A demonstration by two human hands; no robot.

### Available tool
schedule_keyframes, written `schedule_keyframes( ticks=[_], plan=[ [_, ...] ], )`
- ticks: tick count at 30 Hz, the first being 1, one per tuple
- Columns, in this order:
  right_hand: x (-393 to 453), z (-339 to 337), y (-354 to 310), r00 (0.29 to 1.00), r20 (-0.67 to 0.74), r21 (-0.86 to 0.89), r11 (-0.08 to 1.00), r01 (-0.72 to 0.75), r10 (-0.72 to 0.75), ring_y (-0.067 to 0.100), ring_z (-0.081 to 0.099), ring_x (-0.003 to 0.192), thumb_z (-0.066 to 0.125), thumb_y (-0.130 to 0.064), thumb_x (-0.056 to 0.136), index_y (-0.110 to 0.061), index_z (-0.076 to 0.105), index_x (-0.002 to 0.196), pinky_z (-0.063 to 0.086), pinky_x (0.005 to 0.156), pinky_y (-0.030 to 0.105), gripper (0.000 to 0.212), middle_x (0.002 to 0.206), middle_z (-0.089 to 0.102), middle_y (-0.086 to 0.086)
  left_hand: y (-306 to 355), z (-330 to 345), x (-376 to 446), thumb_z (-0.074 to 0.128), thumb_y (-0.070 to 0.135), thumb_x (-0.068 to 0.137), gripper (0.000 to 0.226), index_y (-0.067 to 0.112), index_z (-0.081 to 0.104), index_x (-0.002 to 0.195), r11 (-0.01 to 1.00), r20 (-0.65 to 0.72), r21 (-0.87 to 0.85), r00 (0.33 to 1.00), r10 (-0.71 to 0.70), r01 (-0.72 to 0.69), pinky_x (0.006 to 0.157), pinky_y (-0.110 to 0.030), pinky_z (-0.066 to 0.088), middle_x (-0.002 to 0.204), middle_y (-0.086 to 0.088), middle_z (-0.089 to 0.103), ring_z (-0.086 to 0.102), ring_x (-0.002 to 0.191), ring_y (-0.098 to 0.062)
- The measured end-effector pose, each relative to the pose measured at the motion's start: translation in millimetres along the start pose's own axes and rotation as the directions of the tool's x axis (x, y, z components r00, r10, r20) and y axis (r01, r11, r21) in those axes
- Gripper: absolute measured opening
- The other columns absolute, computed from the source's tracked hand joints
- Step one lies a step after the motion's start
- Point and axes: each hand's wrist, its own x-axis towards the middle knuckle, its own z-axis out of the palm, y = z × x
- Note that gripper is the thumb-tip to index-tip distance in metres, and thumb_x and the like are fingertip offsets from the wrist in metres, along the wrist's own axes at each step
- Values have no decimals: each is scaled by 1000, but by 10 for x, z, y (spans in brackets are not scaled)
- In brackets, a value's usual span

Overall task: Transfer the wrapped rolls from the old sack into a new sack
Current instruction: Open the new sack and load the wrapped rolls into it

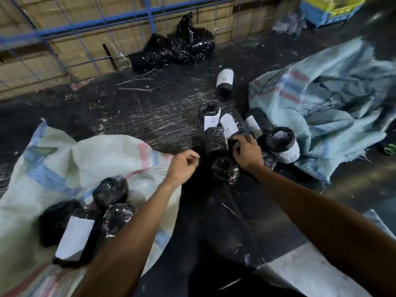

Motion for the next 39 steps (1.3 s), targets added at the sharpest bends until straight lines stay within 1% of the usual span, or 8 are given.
schedule_keyframes(
  ticks=[6, 11, 20, 25, 28, 31, 35, 39],
  plan=[
    [194, -164, 485, 968, 250, -57, 998, -8, 22, 40, 42, 127, 72, -42, 79, -30, 32, 148, 44, 100, 50, 81, 144, 38, 14, 51, 938, 475, 58, 49, 91, 64, 22, 36, 145, 878, 140, 426, 942, -304, 220, 106, -48, 40, 144, -14, 40, 40, 133, -36],
    [273, -146, 489, 910, 412, -152, 988, 20, 45, 43, 36, 135, 72, -51, 78, -41, -1, 154, 43, 100, 56, 106, 151, 26, 15, 35, 1199, 699, 69, 42, 86, 79, 19, 26, 148, 891, 127, 273, 904, -408, 363, 103, -47, 44, 137, -14, 55, 54, 123, -36],
    [299, -220, 470, 907, 417, -56, 998, -41, 60, 43, 45, 130, 68, -62, 75, -47, 3, 152, 44, 99, 54, 102, 151, 32, 14, 146, 1396, 448, 87, 49, 65, 113, 24, 20, 153, 938, 170, 169, 928, -331, 304, 108, -44, 40, 146, -16, 41, 40, 135, -37],
    [175, -253, 280, 921, 382, 53, 993, -102, 74, 37, 49, 128, 77, -61, 68, -50, 11, 150, 44, 104, 48, 105, 147, 40, 8, 115, 1113, 404, 93, 34, 58, 90, 24, 46, 134, 960, 261, 94, 924, -278, 262, 91, -27, 48, 122, 2, 66, 62, 113, -21],
    [125, -265, 134, 928, 369, 228, 964, -137, 45, 31, 50, 128, 77, -68, 65, -46, 17, 149, 41, 108, 43, 105, 143, 47, 8, 118, 653, 342, 94, 32, 59, 79, 20, 55, 127, 952, 328, -114, 915, -234, 284, 94, -27, 50, 112, 6, 71, 66, 108, -19],
    [81, -329, -192, 906, 421, 531, 798, -284, 43, 17, 55, 120, 78, -61, 71, -38, 31, 147, 42, 102, 31, 93, 127, 58, -7, 79, -58, 160, 94, 43, 55, 85, 26, 57, 129, 885, 347, -328, 914, -212, 330, 100, -36, 52, 113, 4, 72, 68, 108, -15],
    [-7, -306, -805, 759, 649, 691, 450, -565, -44, 23, 66, 110, 83, -60, 64, -33, 59, 131, 51, 100, 41, 76, 126, 67, 3, -202, -981, -246, 87, 26, 63, 62, 30, 64, 121, 592, 295, -717, 930, -220, 368, 97, -45, 53, 126, -4, 67, 65, 115, -24],
    [-244, -85, -1508, 558, 814, 572, 395, -718, -165, 30, 66, 114, 75, -56, 77, -14, 71, 119, 50, 102, 43, 59, 118, 71, 14, -776, -1617, -740, 71, 13, 83, 37, 27, 67, 117, 464, 200, -815, 919, -339, 348, 74, -39, 61, 122, -10, 69, 70, 102, -25]
  ],
)
